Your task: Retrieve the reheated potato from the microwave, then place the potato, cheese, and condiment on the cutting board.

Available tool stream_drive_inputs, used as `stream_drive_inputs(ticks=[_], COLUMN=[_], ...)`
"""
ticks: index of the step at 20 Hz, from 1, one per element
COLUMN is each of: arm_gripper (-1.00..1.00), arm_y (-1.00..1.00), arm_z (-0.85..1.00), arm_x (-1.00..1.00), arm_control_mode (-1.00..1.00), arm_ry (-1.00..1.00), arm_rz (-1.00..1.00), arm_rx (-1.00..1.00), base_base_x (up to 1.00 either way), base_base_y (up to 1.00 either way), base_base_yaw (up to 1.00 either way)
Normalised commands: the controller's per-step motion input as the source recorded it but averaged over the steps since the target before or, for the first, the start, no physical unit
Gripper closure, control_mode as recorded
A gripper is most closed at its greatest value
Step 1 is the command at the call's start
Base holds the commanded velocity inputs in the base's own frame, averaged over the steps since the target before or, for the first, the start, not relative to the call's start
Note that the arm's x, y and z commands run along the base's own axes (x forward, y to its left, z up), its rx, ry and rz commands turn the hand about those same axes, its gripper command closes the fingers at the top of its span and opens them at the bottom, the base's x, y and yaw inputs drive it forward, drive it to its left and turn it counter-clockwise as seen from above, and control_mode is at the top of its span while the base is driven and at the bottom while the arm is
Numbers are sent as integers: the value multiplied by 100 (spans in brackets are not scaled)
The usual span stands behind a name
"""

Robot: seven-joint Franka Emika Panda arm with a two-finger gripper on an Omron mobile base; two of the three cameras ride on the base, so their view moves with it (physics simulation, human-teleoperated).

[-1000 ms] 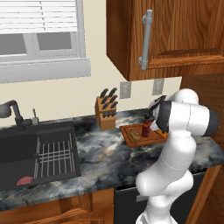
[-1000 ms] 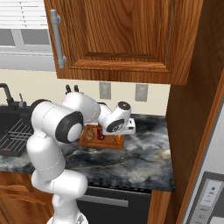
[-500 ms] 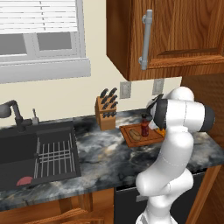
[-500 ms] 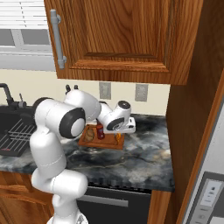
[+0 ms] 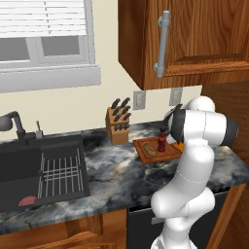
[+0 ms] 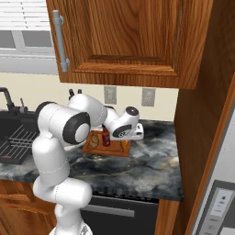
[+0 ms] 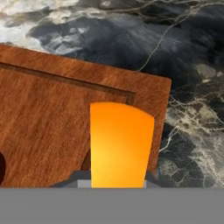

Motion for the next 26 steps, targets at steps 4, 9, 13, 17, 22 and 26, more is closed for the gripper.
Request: stream_drive_inputs(ticks=[4, 9, 13, 17, 22, 26], arm_gripper=[100, 100, 100, 100, 100, 100], arm_y=[0, 10, 23, 23, 13, 0], arm_z=[-15, -8, -3, -3, -10, -16], arm_x=[5, 14, 12, 8, 3, 9], arm_control_mode=[-100, -100, -100, -100, -100, -100], arm_ry=[-6, -1, 0, 0, 0, 1], arm_rz=[0, -7, -12, -13, -14, -11], arm_rx=[1, 0, 0, 0, 0, 0], base_base_x=[0, 0, 0, 0, 0, 0], base_base_y=[0, 0, 0, 0, 0, 0], base_base_yaw=[0, 0, 0, 0, 0, 0])
